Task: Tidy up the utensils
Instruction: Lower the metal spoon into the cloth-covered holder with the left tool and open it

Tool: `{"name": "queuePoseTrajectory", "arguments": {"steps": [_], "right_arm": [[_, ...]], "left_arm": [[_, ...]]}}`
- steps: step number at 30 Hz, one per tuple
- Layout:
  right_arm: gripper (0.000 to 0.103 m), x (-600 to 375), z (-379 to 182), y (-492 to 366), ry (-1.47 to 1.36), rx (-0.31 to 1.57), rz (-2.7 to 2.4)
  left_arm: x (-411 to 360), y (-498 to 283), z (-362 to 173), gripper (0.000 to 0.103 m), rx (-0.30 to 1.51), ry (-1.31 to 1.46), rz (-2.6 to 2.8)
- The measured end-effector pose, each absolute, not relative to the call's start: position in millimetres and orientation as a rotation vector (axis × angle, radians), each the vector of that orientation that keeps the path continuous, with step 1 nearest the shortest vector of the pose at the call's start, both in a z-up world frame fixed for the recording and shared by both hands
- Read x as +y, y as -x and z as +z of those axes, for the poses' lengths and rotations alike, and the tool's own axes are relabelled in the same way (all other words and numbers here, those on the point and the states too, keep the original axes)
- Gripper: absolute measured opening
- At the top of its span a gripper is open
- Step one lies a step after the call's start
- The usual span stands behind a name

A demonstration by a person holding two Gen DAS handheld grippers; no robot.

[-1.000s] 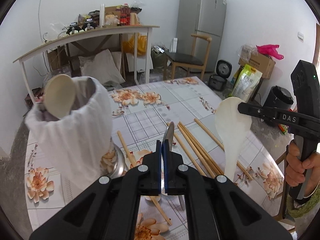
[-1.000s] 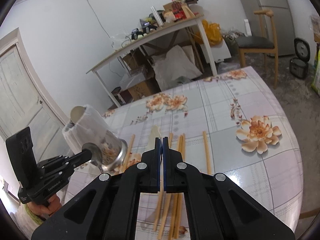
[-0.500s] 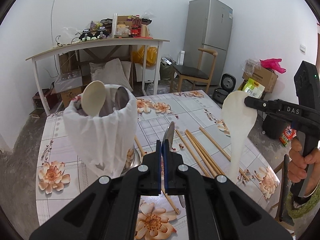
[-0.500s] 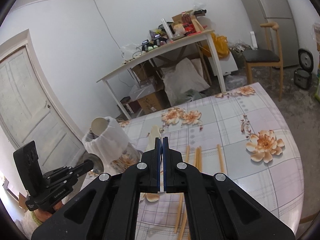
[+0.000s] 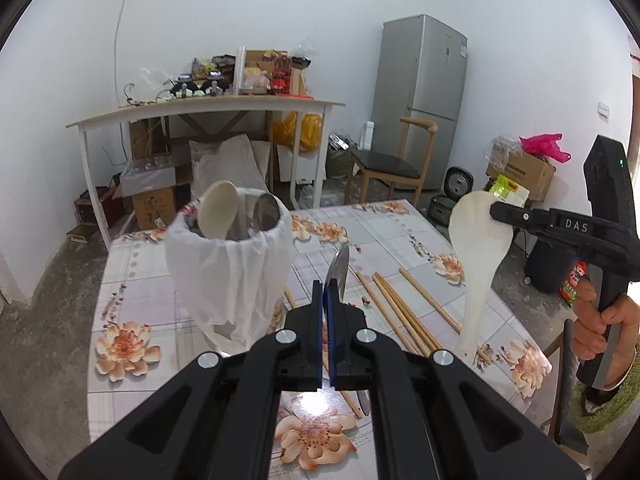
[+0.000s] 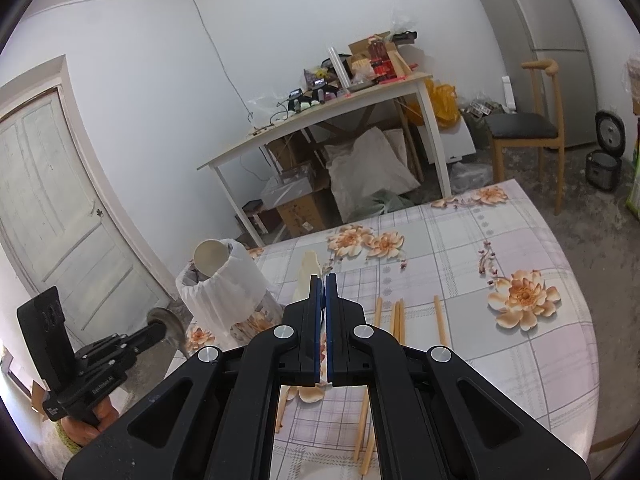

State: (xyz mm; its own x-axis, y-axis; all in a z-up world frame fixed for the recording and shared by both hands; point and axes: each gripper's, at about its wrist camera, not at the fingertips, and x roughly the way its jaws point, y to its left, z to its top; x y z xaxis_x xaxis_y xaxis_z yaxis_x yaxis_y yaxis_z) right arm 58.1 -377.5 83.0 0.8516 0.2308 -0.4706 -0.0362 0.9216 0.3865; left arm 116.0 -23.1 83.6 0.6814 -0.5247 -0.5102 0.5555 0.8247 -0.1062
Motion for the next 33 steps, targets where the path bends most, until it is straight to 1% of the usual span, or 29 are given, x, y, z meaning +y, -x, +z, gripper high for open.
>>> {"name": "queuePoseTrajectory", "arguments": {"steps": [14, 22, 27, 33], "right_arm": [[0.000, -379, 87, -60, -0.353, 0.533, 0.165], [0.000, -374, 81, -69, -0.346, 0.553, 0.183], [0.000, -375, 76, -75, -0.348, 0.567, 0.188], [0.000, -378, 65, -82, -0.349, 0.600, 0.185]], "left_arm": [[22, -107, 150, 0.001, 0.365, 0.026, -0.516], [23, -146, 190, 0.001, 0.248, 0.050, -0.446], [6, -187, 182, 0.001, 0.239, -0.018, -0.387], [-15, -231, 148, 0.001, 0.281, -0.099, -0.369]]}}
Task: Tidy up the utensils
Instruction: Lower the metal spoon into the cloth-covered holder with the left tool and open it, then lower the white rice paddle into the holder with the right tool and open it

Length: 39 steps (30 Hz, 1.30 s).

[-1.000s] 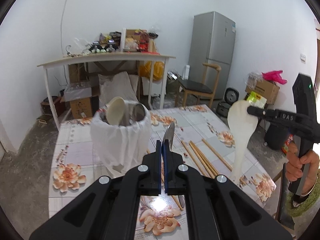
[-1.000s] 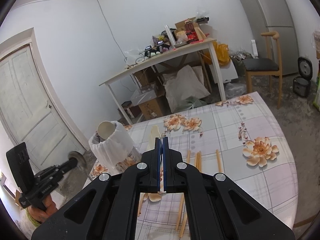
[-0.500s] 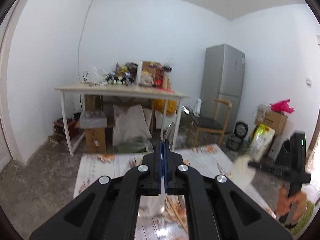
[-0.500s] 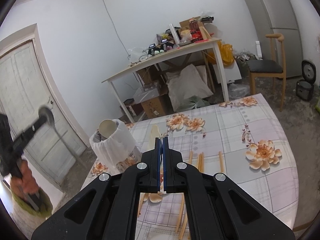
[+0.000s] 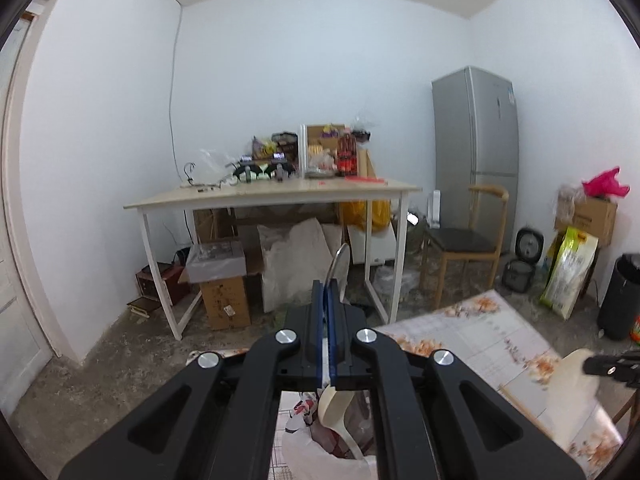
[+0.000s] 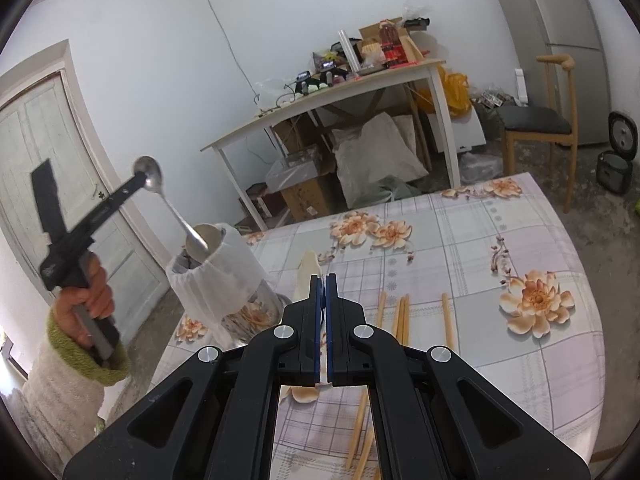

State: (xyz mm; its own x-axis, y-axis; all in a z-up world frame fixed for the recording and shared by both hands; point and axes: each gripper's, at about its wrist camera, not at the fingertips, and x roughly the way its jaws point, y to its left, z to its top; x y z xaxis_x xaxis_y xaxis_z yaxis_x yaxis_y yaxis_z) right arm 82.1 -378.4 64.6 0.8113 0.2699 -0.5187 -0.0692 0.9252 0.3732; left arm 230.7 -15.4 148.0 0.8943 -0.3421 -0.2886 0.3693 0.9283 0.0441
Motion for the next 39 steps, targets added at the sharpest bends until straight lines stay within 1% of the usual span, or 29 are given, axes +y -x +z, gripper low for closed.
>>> {"name": "queuePoseTrajectory", "arguments": {"steps": [9, 15, 22, 25, 27, 28, 33, 35, 39], "right_arm": [[0.000, -380, 54, -89, -0.357, 0.628, 0.190], [0.000, -378, 53, -90, -0.356, 0.634, 0.198], [0.000, -379, 55, -89, -0.359, 0.633, 0.197], [0.001, -379, 55, -89, -0.358, 0.632, 0.198], [0.001, -379, 55, -89, -0.357, 0.632, 0.197], [0.001, -380, 55, -89, -0.356, 0.631, 0.196], [0.001, -378, 63, -86, -0.347, 0.618, 0.192], [0.001, -377, 69, -84, -0.338, 0.602, 0.190], [0.001, -375, 89, -82, -0.326, 0.552, 0.199]], "left_arm": [[-30, -243, 111, 0.001, 0.328, -0.158, -0.380], [-38, -245, 100, 0.002, 0.364, -0.212, -0.386], [-40, -249, 93, 0.006, 0.436, -0.203, -0.426], [-38, -249, 93, 0.010, 0.452, -0.183, -0.440], [-35, -247, 94, 0.019, 0.455, -0.164, -0.454], [-33, -247, 94, 0.026, 0.458, -0.155, -0.458], [-22, -239, 99, 0.034, 0.451, -0.113, -0.460], [-12, -233, 105, 0.043, 0.439, -0.072, -0.461], [12, -213, 111, 0.057, 0.414, -0.011, -0.443]]}}
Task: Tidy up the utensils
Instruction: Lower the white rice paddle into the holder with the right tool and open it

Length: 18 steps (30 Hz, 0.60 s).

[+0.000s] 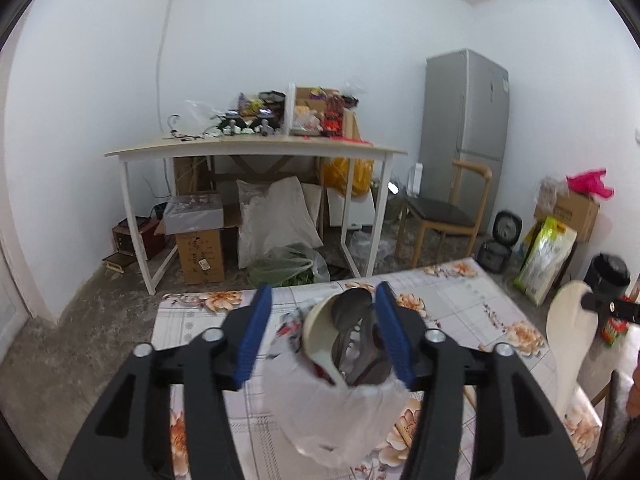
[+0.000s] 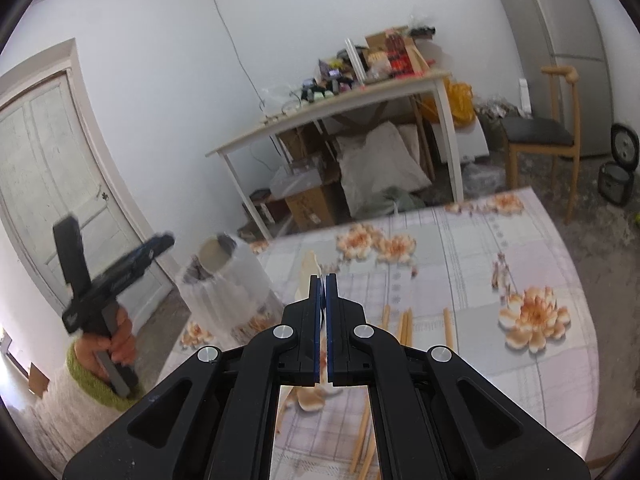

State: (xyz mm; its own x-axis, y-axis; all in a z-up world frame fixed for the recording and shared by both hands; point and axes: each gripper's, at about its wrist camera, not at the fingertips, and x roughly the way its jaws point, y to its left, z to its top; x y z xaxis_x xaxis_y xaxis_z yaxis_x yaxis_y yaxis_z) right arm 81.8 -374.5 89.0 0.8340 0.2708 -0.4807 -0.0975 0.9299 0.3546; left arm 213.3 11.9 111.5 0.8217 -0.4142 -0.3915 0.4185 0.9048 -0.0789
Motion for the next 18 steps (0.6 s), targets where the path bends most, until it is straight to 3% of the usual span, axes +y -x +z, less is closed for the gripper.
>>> {"name": "queuePoseTrajectory", "arguments": {"steps": [5, 11, 18], "right_arm": [[0.001, -369, 128, -89, -0.322, 0.457, 0.237], [0.001, -342, 177, -120, -0.279, 0.338, 0.326], [0.001, -297, 190, -167, -0.210, 0.301, 0.397]], "left_arm": [[50, -182, 104, 0.076, 0.431, 0.077, -0.410], [91, -142, 71, 0.081, 0.481, 0.155, -0.356], [116, -114, 31, 0.082, 0.568, 0.168, -0.293]]}}
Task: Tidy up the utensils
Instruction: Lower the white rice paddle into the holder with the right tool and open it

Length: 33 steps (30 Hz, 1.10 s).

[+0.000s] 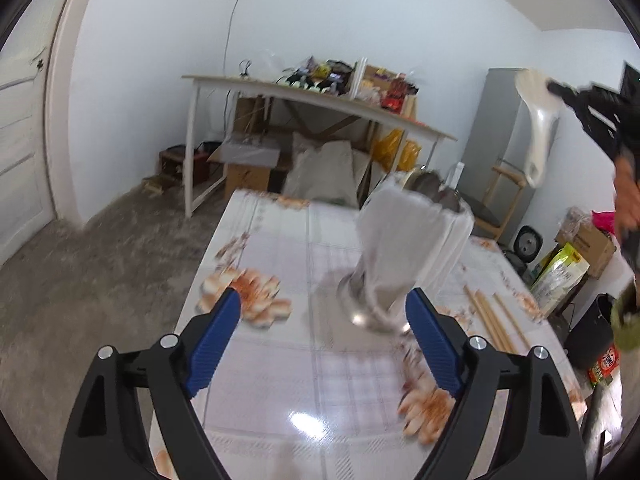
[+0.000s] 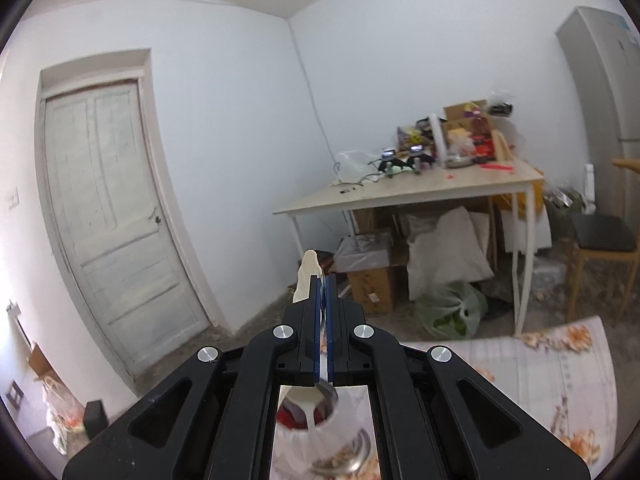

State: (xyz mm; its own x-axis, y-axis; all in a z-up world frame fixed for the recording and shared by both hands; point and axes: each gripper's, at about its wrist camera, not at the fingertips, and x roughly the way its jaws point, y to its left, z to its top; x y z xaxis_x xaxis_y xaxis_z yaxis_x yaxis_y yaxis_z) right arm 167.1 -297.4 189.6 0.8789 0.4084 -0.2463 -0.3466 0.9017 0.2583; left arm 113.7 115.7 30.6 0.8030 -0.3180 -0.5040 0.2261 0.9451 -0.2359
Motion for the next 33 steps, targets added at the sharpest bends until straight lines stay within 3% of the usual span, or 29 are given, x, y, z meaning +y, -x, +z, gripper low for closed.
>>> {"name": "queuePoseTrajectory", "arguments": {"steps": [25, 27, 31, 33], "right_arm": [[0.002, -186, 111, -232, 0.125, 0.494, 0.447], [0.006, -180, 105, -234, 0.148, 0.538, 0.474], [0.029, -183, 103, -233, 0.133, 0.576, 0.505], [0.033, -188, 105, -233, 0.096, 0.586, 0.526]], "left_arm": [[153, -115, 1, 0.083, 0.628, 0.220, -0.236], [153, -115, 1, 0.083, 0.630, 0.219, -0.237], [150, -116, 3, 0.084, 0.631, 0.218, -0.242], [148, -117, 3, 0.084, 0.634, 0.217, -0.247]]}}
